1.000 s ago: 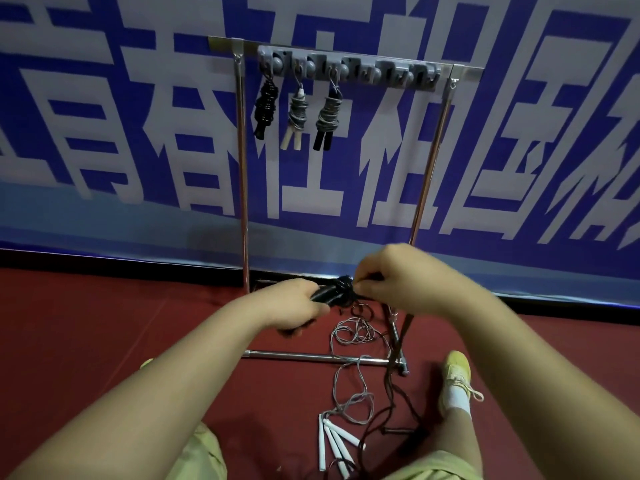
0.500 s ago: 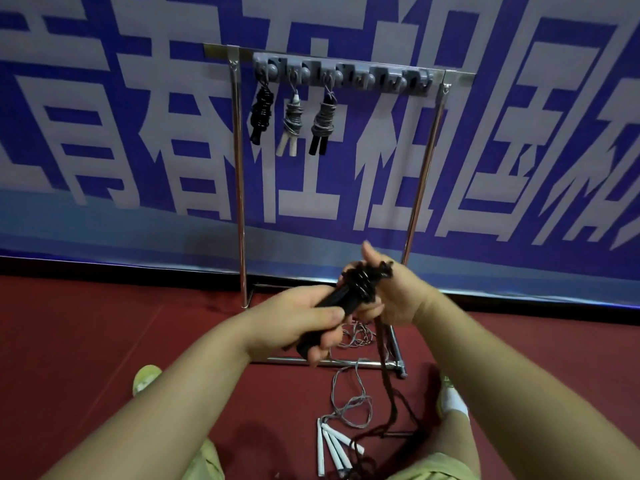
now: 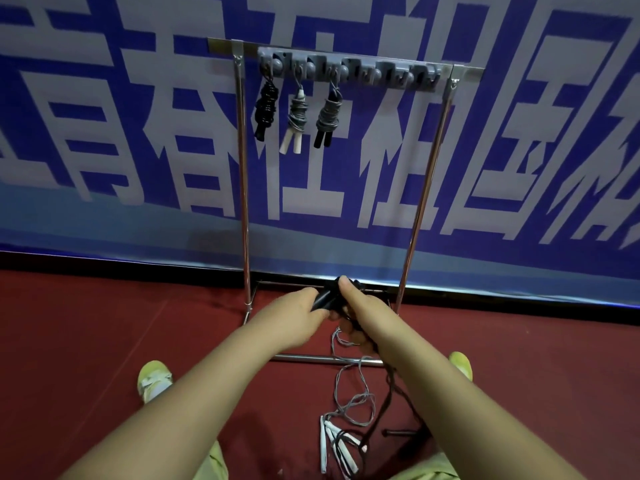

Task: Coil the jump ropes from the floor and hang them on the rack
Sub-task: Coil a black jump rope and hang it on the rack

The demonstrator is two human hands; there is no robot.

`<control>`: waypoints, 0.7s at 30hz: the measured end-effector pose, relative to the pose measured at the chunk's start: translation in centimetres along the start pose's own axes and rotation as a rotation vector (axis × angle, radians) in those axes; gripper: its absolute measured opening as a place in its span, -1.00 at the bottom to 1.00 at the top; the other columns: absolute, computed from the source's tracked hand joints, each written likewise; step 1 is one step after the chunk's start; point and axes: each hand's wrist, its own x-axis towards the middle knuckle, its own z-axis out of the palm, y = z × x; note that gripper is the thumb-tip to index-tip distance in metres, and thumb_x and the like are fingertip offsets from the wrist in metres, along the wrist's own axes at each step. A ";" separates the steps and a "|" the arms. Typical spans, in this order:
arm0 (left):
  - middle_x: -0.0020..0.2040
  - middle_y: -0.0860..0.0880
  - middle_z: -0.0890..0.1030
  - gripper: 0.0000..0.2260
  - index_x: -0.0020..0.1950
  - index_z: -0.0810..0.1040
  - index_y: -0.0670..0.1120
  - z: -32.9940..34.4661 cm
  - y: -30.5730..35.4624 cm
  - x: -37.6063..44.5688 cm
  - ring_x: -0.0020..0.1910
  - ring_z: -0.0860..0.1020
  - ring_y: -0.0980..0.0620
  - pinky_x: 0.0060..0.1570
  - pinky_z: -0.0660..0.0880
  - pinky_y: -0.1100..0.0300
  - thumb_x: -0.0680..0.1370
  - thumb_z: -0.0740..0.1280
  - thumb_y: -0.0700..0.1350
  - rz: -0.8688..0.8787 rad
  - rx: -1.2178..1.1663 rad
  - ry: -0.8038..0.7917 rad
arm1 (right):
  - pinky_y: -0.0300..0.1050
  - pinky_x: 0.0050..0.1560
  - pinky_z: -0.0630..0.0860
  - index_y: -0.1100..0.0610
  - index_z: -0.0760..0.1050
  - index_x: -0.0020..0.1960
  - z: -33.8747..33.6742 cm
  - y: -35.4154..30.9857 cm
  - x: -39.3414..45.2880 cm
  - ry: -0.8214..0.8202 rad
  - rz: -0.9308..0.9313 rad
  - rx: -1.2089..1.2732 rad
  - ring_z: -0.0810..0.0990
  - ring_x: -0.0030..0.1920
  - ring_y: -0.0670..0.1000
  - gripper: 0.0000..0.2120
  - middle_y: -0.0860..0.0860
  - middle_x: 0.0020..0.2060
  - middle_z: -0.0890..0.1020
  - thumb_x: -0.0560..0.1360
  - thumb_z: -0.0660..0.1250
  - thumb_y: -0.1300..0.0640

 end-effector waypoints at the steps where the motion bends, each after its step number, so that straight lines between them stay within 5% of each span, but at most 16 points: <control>1: -0.15 0.00 0.52 -0.81 -0.03 0.36 -0.04 -0.1 0.3 -0.2 -0.18 0.52 -0.03 -0.25 0.36 0.10 0.60 0.17 0.08 0.011 0.129 0.027 | -0.24 -0.51 0.15 0.13 0.57 -0.14 -0.1 -0.2 -0.1 -0.004 0.014 -0.001 0.26 -0.55 -0.11 -0.36 -0.07 -0.46 0.43 0.49 0.06 -0.42; 6: 0.03 -0.07 0.59 -0.78 0.14 0.30 -0.07 0.0 1.6 -1.1 0.01 0.57 -0.14 -0.19 0.31 0.10 0.63 0.12 0.06 0.107 0.467 0.184 | -0.25 -0.51 0.15 0.12 0.51 -0.22 -0.2 -0.4 -0.1 0.027 0.024 0.053 0.27 -0.54 -0.08 -0.45 -0.04 -0.47 0.43 0.50 0.12 -0.36; 9: 0.00 -0.05 0.58 -0.77 0.14 0.29 -0.05 -0.4 1.8 -1.5 -0.07 0.55 -0.10 -0.21 0.32 0.10 0.62 0.14 0.08 0.129 0.444 0.157 | -0.22 -0.49 0.11 0.10 0.43 -0.27 0.1 -0.3 -0.1 0.036 0.011 0.113 0.22 -0.53 -0.07 -0.55 -0.04 -0.50 0.38 0.53 0.14 -0.25; 12: -0.15 0.00 0.53 -0.78 0.07 0.36 0.01 -1.3 1.6 -1.6 -0.26 0.50 0.03 -0.23 0.38 0.10 0.57 0.22 0.12 0.083 0.057 -0.087 | -0.20 -0.49 0.09 0.10 0.37 -0.28 0.1 -0.2 -0.1 0.050 -0.045 0.202 0.17 -0.54 -0.08 -0.63 -0.05 -0.53 0.31 0.55 0.14 -0.14; 14: -0.25 0.00 0.51 -0.83 0.00 0.43 -0.01 -1.7 1.0 -1.7 -0.37 0.48 0.08 -0.24 0.43 0.11 0.56 0.28 0.06 0.010 -0.458 -0.249 | -0.19 -0.47 0.07 0.11 0.37 -0.24 0.1 -0.2 -0.2 0.052 -0.084 0.283 0.15 -0.53 -0.08 -0.69 -0.07 -0.56 0.30 0.57 0.12 -0.06; 17: -0.37 -0.01 0.50 -0.66 -0.04 0.57 -0.12 -1.8 0.6 -2.9 -0.49 0.48 0.09 -0.32 0.55 0.13 0.42 0.29 0.14 -0.169 -1.149 -0.550 | -0.17 -0.46 0.05 0.11 0.38 -0.23 -0.1 -0.4 -0.1 0.018 -0.155 0.404 0.14 -0.51 -0.07 -0.70 -0.04 -0.52 0.30 0.57 0.08 -0.03; 21: -0.42 -0.03 0.54 -0.62 -0.20 0.65 -0.15 -0.9 0.7 -3.8 -0.51 0.55 0.06 -0.37 0.59 0.08 0.22 0.56 0.12 -0.097 -1.503 -0.731 | -0.20 -0.48 0.06 0.12 0.33 -0.30 -0.3 -0.9 0.0 -0.059 -0.287 0.459 0.18 -0.52 -0.09 -0.72 -0.05 -0.53 0.31 0.43 0.12 -0.07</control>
